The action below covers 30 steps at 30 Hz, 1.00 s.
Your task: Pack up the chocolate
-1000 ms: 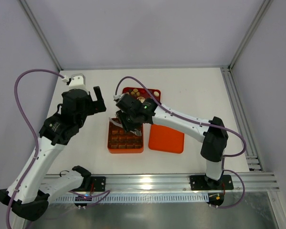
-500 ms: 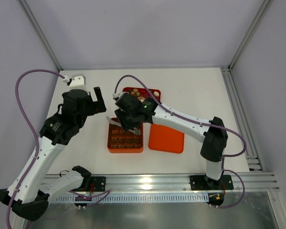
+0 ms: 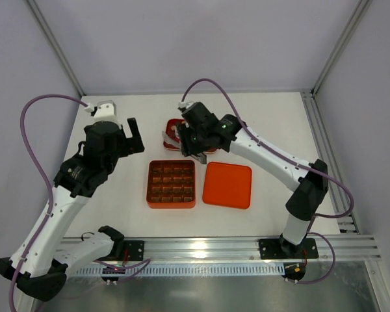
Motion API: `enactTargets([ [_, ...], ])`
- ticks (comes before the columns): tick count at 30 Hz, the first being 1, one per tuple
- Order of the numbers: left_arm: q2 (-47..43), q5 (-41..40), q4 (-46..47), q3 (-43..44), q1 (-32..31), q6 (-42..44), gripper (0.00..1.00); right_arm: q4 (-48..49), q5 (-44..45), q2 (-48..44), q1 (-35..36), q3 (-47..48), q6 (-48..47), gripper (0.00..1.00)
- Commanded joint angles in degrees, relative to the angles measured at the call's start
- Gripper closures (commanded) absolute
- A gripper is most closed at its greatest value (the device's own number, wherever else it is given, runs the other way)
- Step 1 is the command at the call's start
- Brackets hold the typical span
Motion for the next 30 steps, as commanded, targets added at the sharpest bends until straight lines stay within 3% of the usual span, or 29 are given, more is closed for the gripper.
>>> enactTargets([
  [1,0.1,-0.7,1.2,2.2,0.3,1.0,0.00,0.4,1.0,-3.6,-3.4,-0.2,-1.9,0.50],
  [9,0.7,-0.1,1.9,1.5,0.3,0.9,0.00,0.6,1.6,-1.2,-9.3,-1.9,-4.5,0.51],
  [30,0.6,0.6,2.7,-0.6,0.8,1.0,0.00,2.1,4.3,6.0,-11.9,-2.8,-5.3,0.55],
])
